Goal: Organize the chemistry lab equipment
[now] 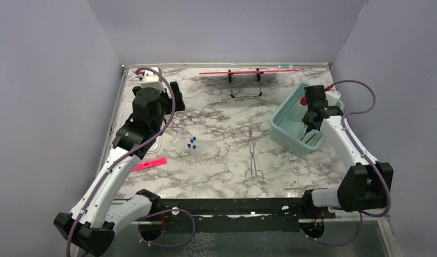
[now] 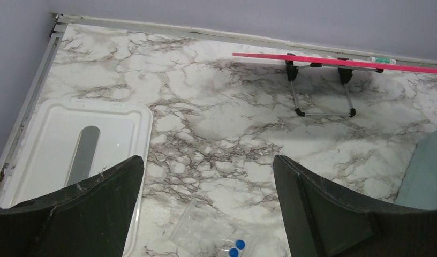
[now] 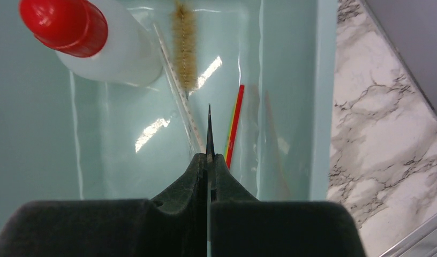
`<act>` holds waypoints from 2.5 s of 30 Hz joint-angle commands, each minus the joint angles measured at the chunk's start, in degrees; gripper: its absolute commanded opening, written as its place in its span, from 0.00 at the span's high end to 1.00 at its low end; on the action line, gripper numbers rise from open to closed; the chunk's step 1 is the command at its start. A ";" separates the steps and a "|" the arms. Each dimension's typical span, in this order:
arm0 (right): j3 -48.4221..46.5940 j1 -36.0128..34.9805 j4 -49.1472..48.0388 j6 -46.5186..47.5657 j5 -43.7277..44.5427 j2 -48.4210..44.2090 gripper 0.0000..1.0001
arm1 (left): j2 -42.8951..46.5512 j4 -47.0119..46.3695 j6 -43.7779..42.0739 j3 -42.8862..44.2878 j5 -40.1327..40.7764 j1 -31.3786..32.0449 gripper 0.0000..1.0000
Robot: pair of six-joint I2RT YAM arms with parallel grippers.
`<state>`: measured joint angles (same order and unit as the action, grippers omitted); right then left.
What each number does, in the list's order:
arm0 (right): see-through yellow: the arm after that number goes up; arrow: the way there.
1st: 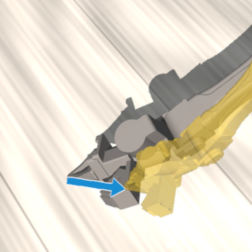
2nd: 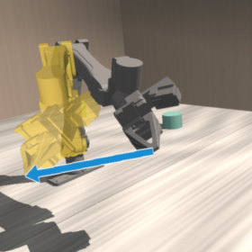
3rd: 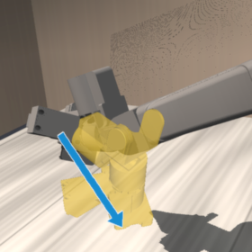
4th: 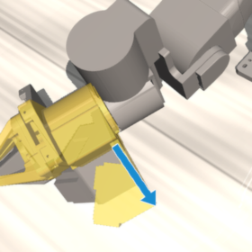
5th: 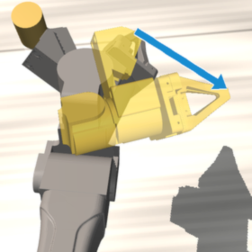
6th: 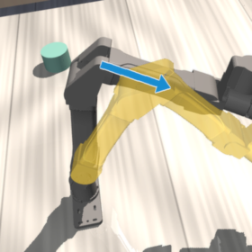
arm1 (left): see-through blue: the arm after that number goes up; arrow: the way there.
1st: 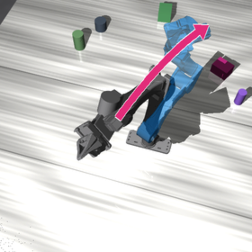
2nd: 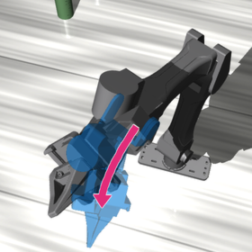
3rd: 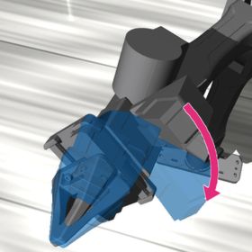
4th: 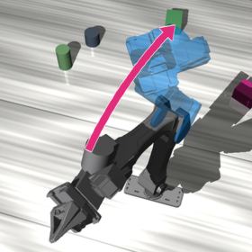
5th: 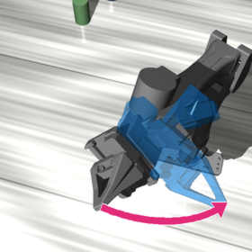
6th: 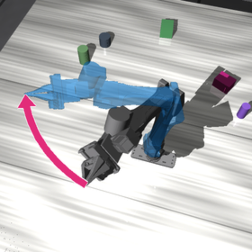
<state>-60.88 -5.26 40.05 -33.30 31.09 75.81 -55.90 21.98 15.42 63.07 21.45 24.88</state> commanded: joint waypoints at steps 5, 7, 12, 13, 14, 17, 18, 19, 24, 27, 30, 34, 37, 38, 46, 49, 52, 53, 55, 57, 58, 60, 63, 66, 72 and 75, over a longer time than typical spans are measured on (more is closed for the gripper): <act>2.06 0.83 -4.25 -3.01 -1.06 4.05 0.94 | 1.67 -0.45 0.31 0.04 0.32 0.40 0.06; 2.06 0.80 -3.92 -3.36 -0.33 4.46 0.92 | 1.71 -0.36 0.31 0.04 0.42 0.39 0.06; 0.26 0.81 -0.65 -4.40 1.60 4.84 0.85 | 1.62 -0.36 0.31 0.04 0.56 0.34 0.06; -0.12 0.83 -0.21 -4.33 1.87 4.73 0.84 | 1.60 -0.36 0.31 0.04 0.60 0.34 0.06; -0.59 0.86 0.37 -4.32 2.13 4.58 0.83 | 1.53 -0.36 0.24 0.04 0.61 0.34 0.06; -1.51 0.84 1.28 -3.81 2.41 3.22 0.75 | 1.45 -0.37 0.18 0.04 0.61 0.35 0.06; -2.00 0.81 1.60 -3.61 2.21 2.65 0.73 | 1.42 -0.29 0.22 0.04 0.54 0.34 0.06; -2.38 0.86 1.89 -3.16 1.90 1.98 0.70 | 1.32 -0.30 0.23 0.08 0.48 0.34 0.06; -4.83 0.86 2.01 1.19 -2.67 -2.01 0.64 | 1.14 -0.36 0.31 0.13 0.34 0.34 0.06; -5.48 0.77 -0.52 5.56 -11.03 -5.17 0.63 | 0.82 -0.36 0.44 -0.12 -0.08 0.34 0.06; -6.22 0.63 -2.11 8.13 -21.46 -7.70 0.62 | 0.21 -0.34 0.87 -0.88 -1.16 0.34 0.06; -5.90 -3.05 -4.12 9.81 -30.47 -10.11 0.60 | -0.54 -0.09 2.17 -1.28 -2.17 0.34 0.06; -6.15 -10.43 -4.24 9.68 -30.11 -9.84 0.59 | -1.02 -0.17 2.55 -0.75 -2.46 0.34 0.06; -6.32 -13.64 -4.28 9.55 -28.73 -9.29 0.59 | -1.13 -0.18 2.56 -0.53 -2.52 0.30 0.06; -7.02 -31.70 -6.97 6.23 -17.41 2.78 0.57 | -0.99 -3.64 0.41 -0.52 -17.51 0.34 0.07; -7.24 -33.31 -9.23 5.10 -14.09 9.06 0.57 | -0.87 -6.94 0.18 -1.73 -29.58 0.43 0.09; -7.99 -33.50 -9.72 1.96 -9.19 14.90 0.56 | -0.94 -10.09 0.81 -3.05 -36.89 0.67 0.11; -8.14 -33.53 -10.18 1.62 -7.78 17.25 0.55 | -0.96 -10.86 0.88 -3.45 -38.70 0.83 0.11; -8.43 -33.55 -10.83 0.58 -5.16 20.27 0.52 | -1.22 -12.04 1.08 -4.02 -40.92 1.23 0.11; -8.28 -33.50 -12.14 0.48 -4.10 22.64 0.51 | -1.61 -13.01 1.21 -4.53 -42.82 1.83 0.11; -8.00 -33.51 -13.10 0.29 -3.56 23.55 0.51 | -1.85 -13.51 1.24 -4.72 -43.68 2.14 0.11; -7.34 -33.54 -14.91 -0.01 -2.53 25.42 0.51 | -2.23 -14.70 1.60 -5.32 -45.26 2.56 0.11; -6.65 -33.55 -16.82 -0.83 -0.81 27.52 0.51 | -3.12 -16.41 1.86 -6.22 -47.33 3.61 0.12; -4.97 -33.51 -21.04 -0.13 -1.76 28.88 0.54 | -4.17 -17.03 2.09 -6.46 -47.20 4.94 0.14; -2.19 -33.52 -27.07 -0.50 -1.90 30.80 0.61 | -5.78 -16.53 2.73 -5.78 -44.85 5.61 0.15; -0.22 -33.51 -29.63 -0.61 -1.66 31.18 0.63 | -6.59 -16.35 2.86 -5.18 -44.57 5.70 0.15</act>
<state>-63.40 -38.63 15.81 -33.01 26.92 105.78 -61.76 7.75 17.65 57.06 -22.94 30.39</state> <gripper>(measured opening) 0.381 0.854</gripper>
